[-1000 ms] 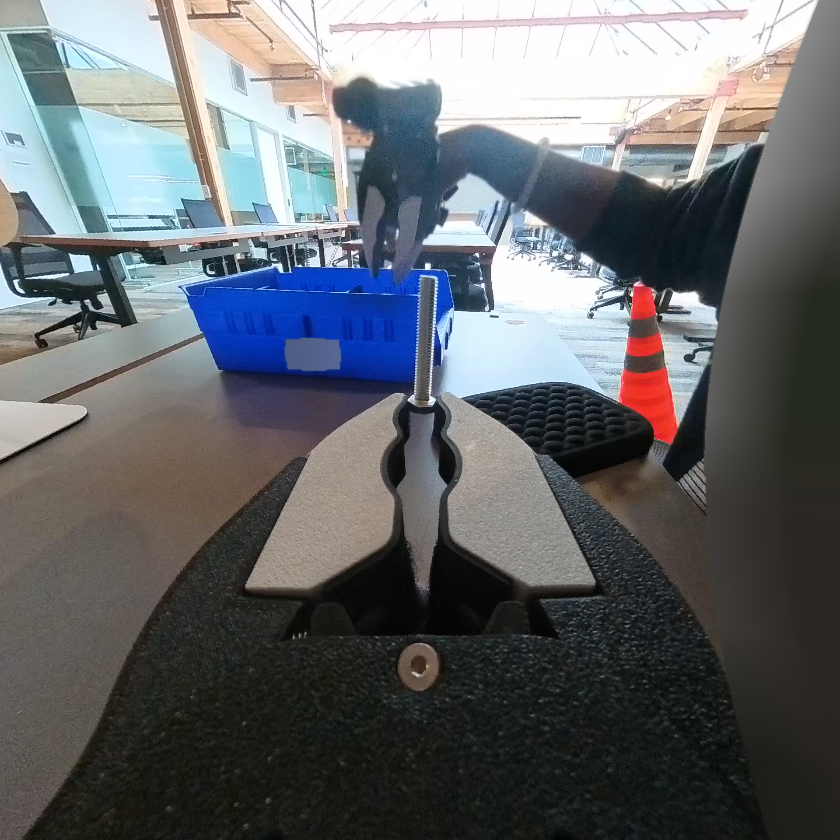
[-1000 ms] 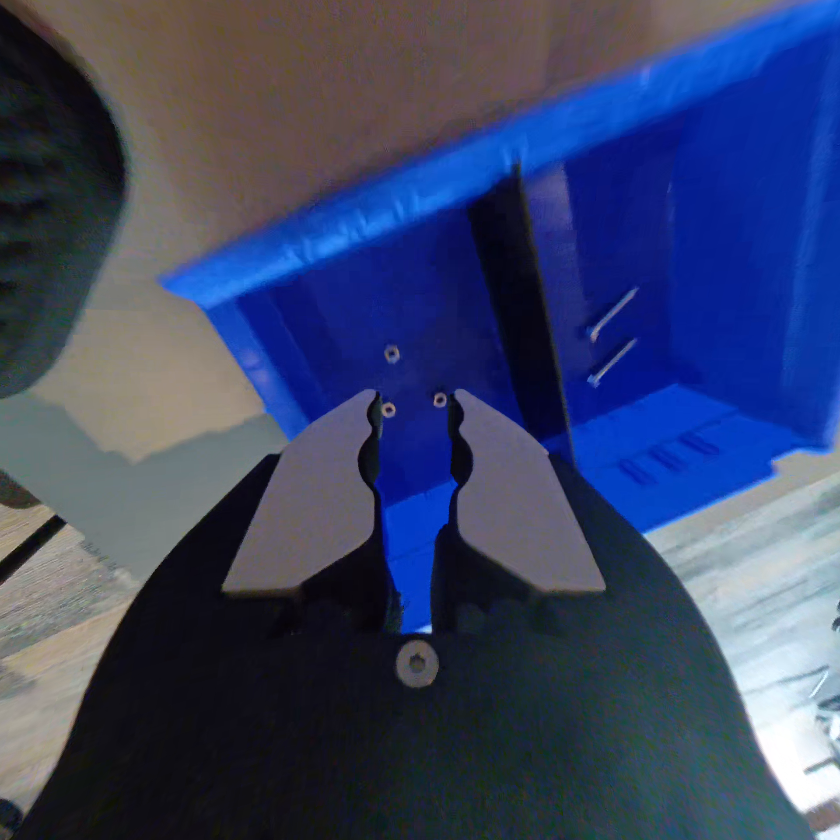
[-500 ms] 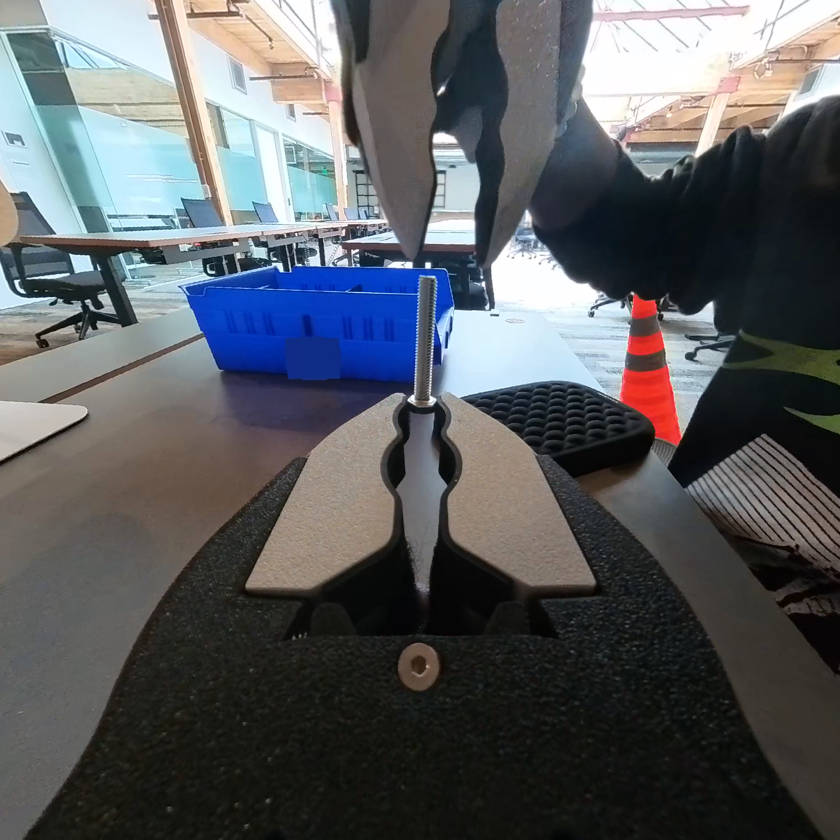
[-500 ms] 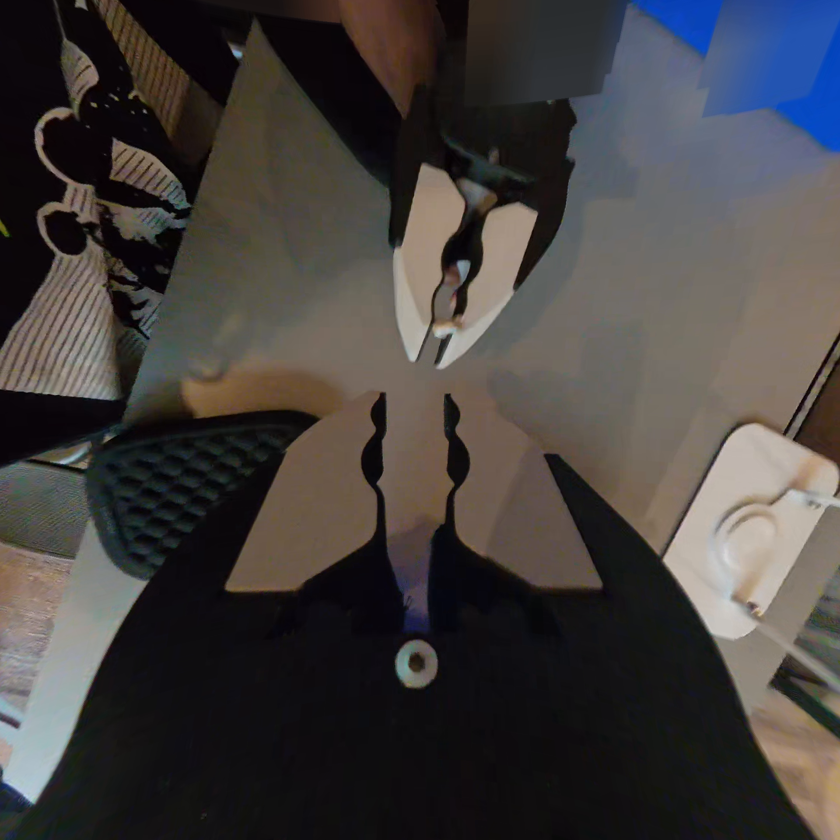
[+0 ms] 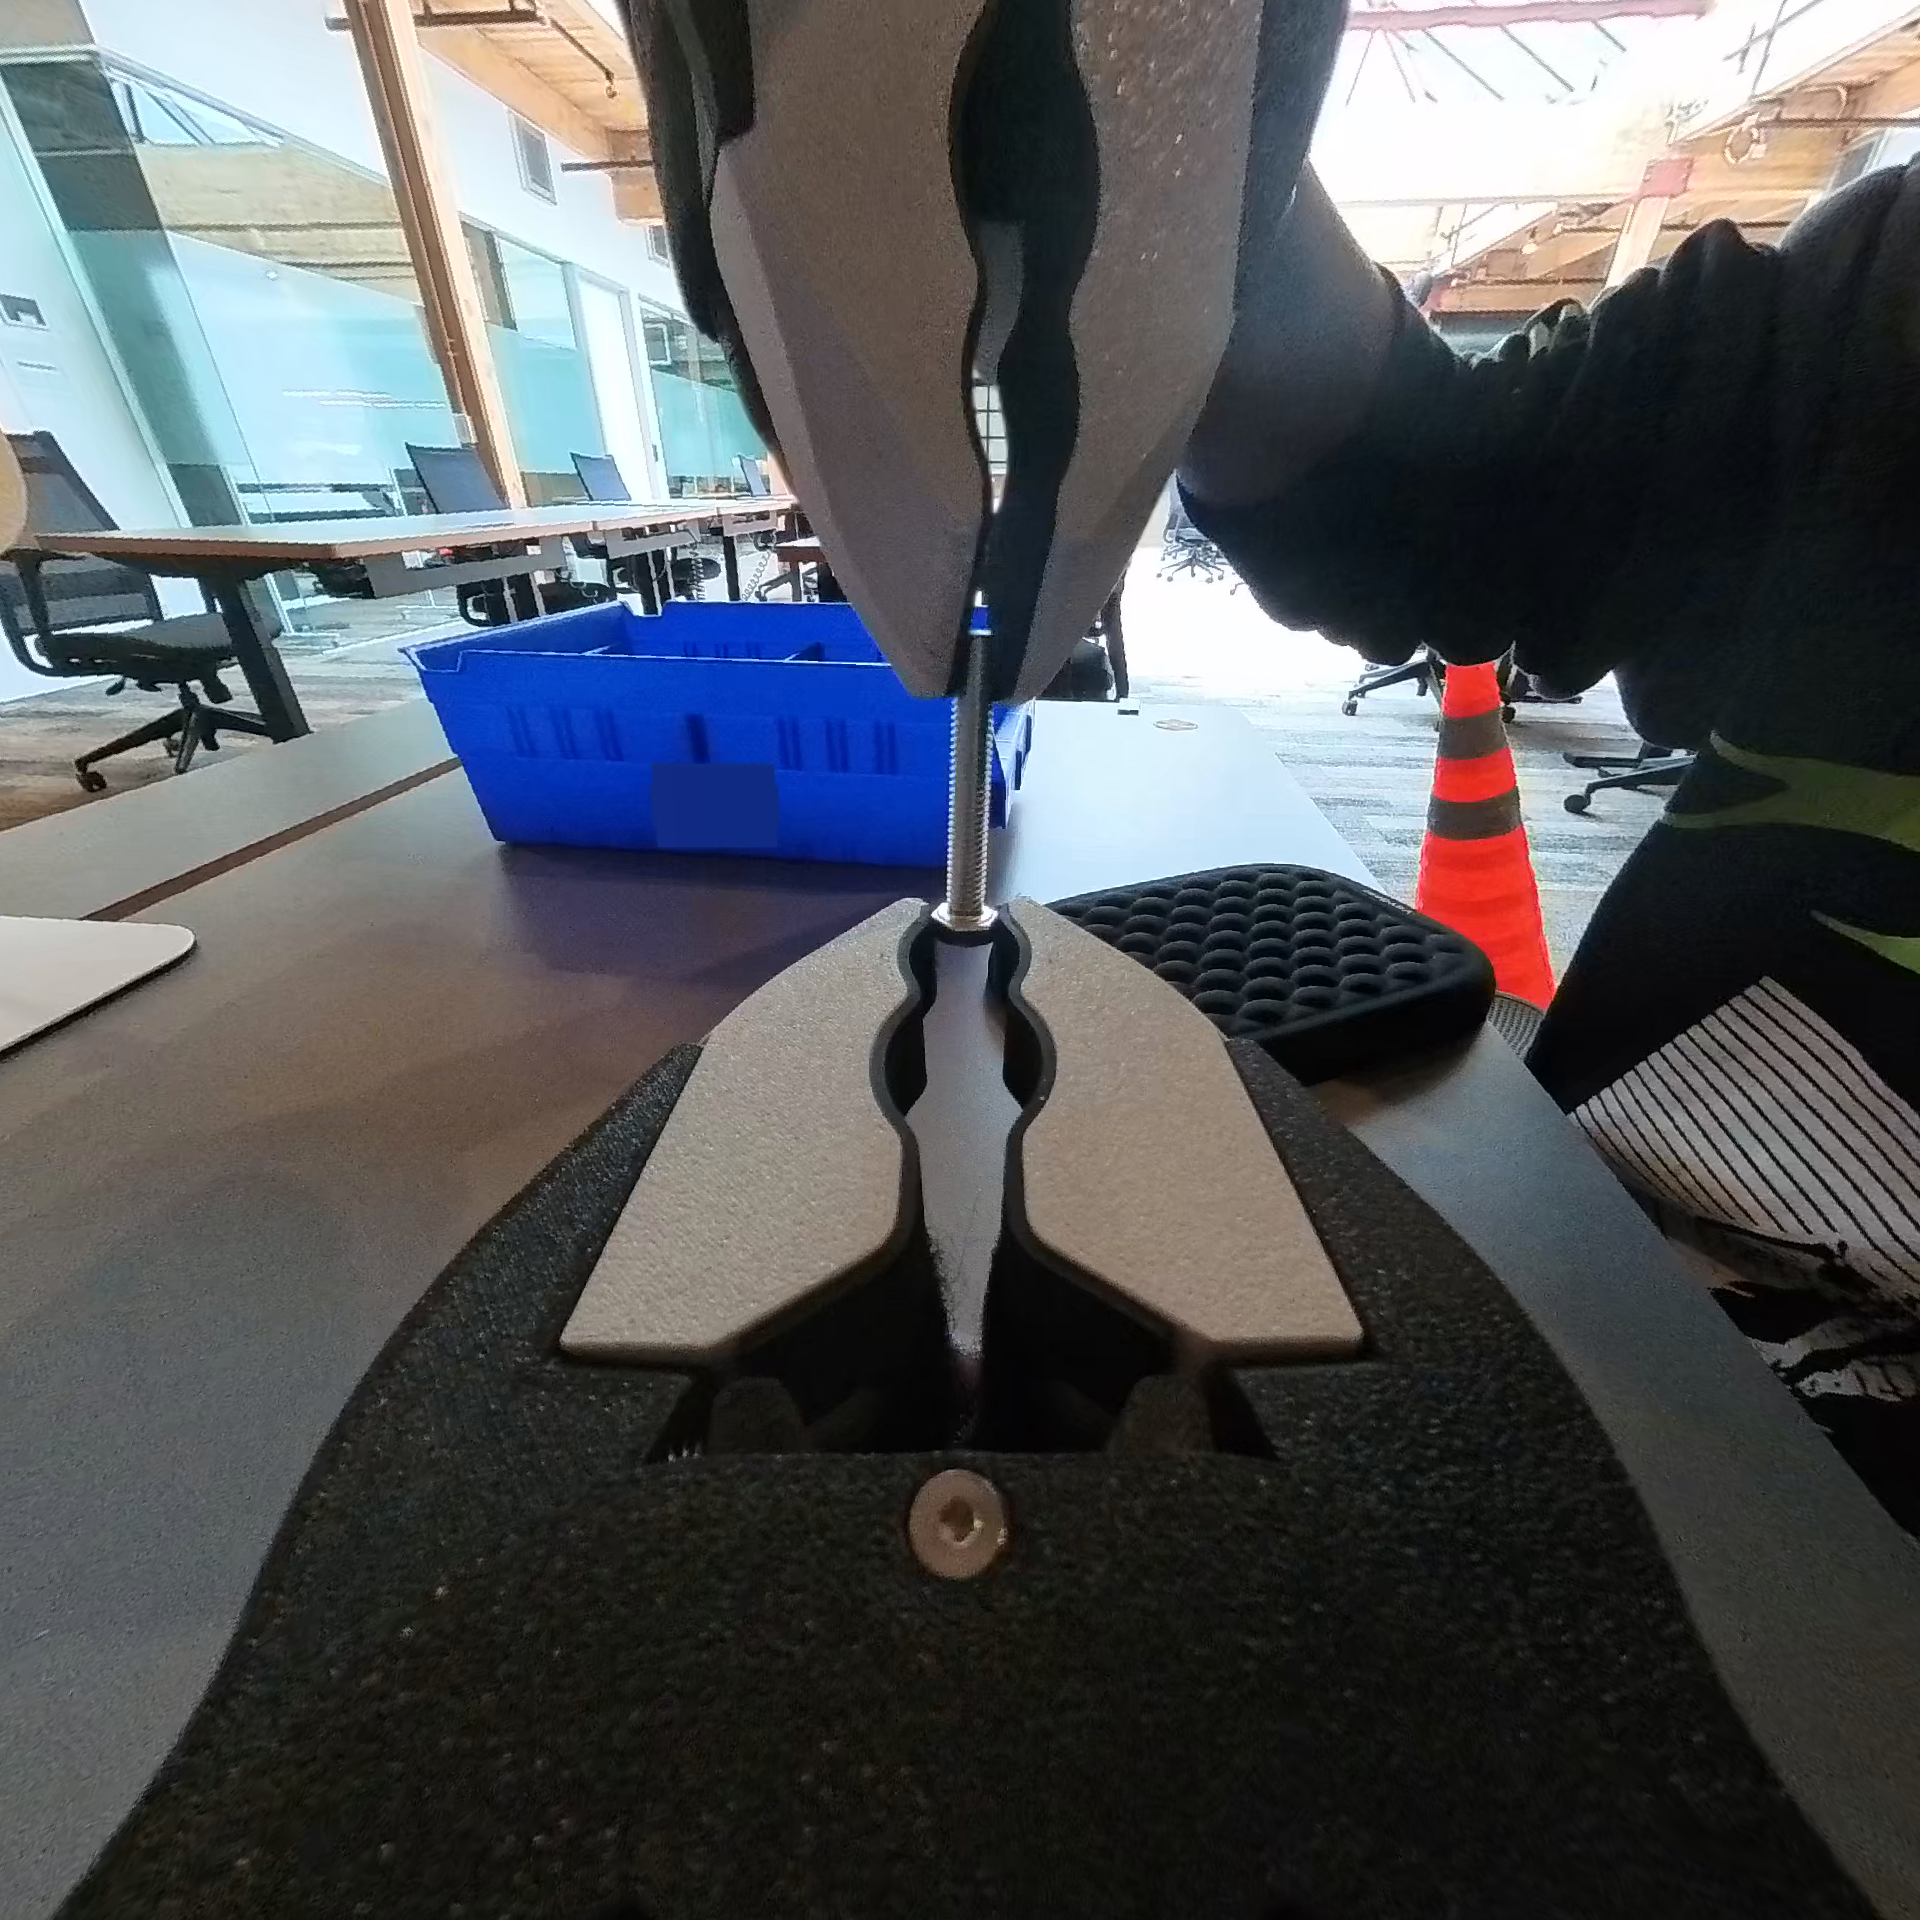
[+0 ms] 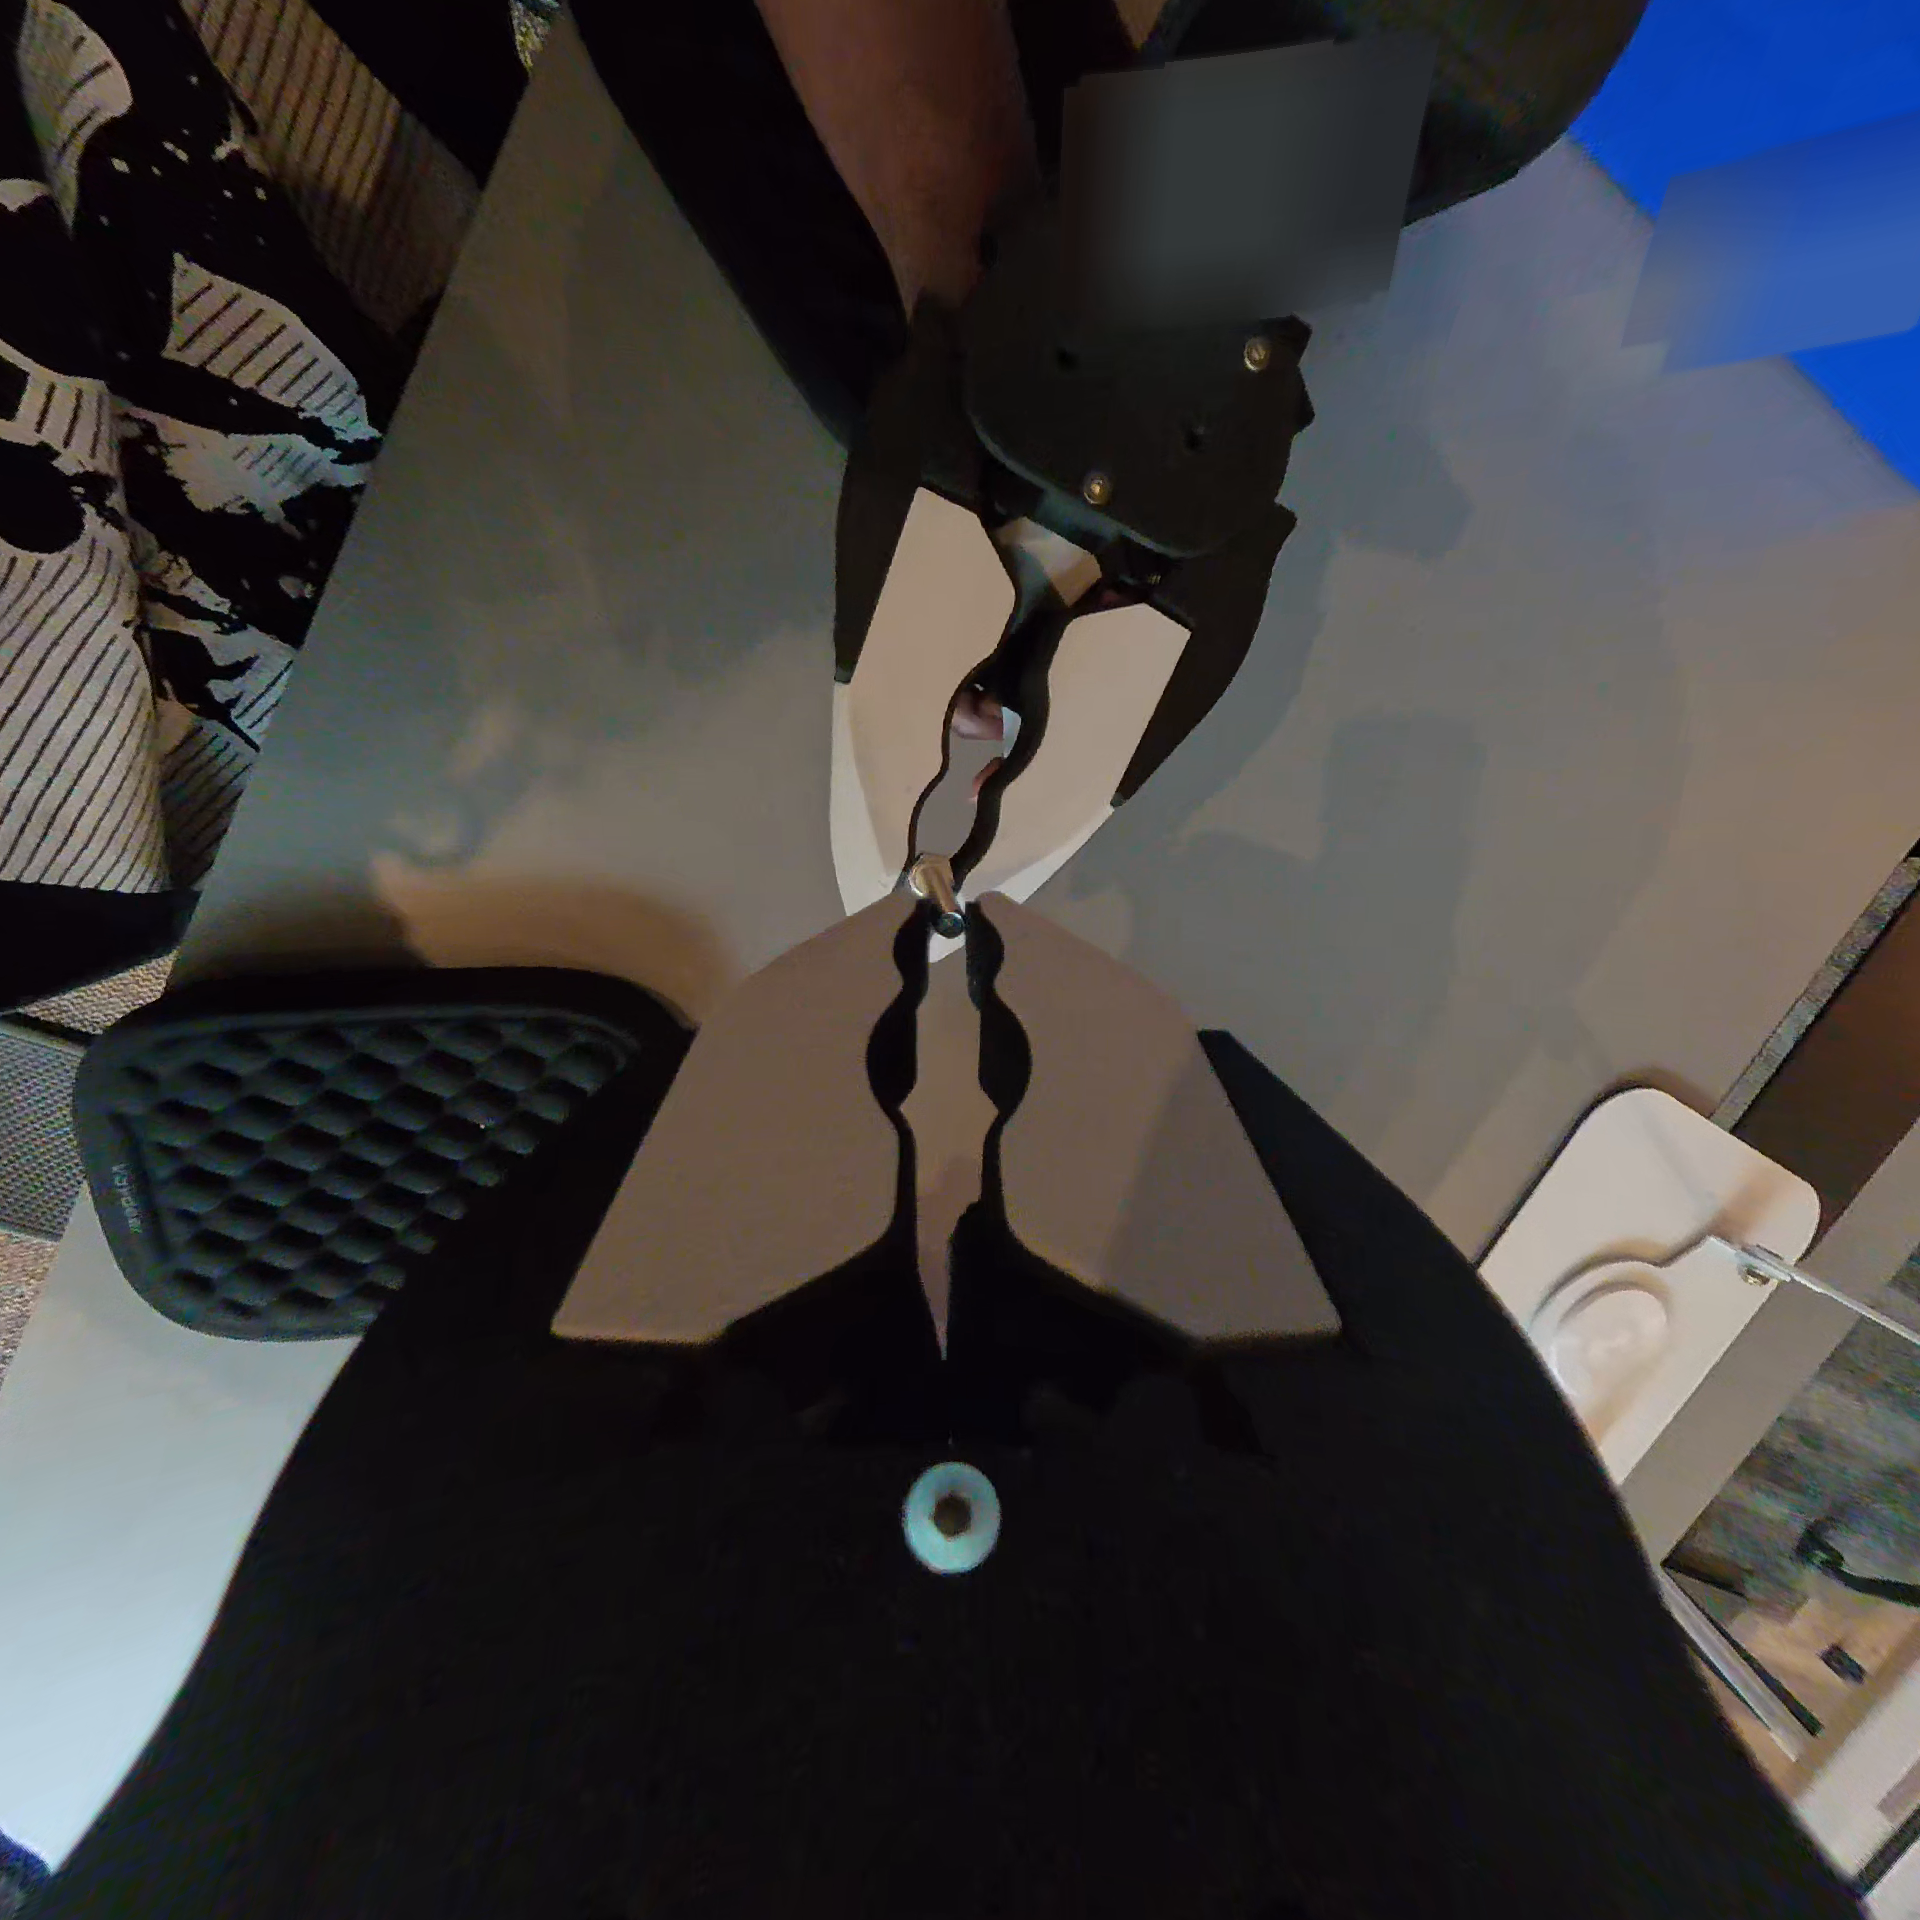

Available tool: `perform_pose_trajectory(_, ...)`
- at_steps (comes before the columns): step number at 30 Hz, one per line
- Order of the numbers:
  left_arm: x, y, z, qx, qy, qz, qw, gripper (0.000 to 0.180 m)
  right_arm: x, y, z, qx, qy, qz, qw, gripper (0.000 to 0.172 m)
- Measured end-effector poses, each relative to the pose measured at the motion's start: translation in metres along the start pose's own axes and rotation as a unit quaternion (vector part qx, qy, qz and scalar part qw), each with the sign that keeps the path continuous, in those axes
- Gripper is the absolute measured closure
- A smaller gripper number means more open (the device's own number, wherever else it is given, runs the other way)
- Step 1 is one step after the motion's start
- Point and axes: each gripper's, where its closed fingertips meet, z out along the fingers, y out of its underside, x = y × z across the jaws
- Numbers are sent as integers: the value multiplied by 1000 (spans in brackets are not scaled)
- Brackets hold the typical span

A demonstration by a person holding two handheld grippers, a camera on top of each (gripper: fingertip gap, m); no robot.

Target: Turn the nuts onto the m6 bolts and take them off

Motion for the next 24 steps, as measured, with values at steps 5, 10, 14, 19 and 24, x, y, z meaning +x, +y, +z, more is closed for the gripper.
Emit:
perform_pose_trajectory(5, -1, -2, -1, 9, 1, -4, 1000, 171, 1, 1, -2, 5, 2, 1, 1000, 167)
perform_pose_trajectory(10, -5, -11, -4, 44, -12, 2, 999, 126, 10, 12, -18, 11, 27, 22, 999, 167)
perform_pose_trajectory(14, -6, -18, -4, 66, -20, 16, 997, 95, 21, 42, -44, 5, 61, 71, 996, 167)
perform_pose_trajectory(19, -8, -19, -7, 67, -28, 29, 997, 103, 33, 117, -84, -43, 117, 168, 978, 167)
perform_pose_trajectory(24, -13, -18, -8, 61, -44, 37, 996, 102, 33, 220, -118, -104, 186, 291, 932, 167)
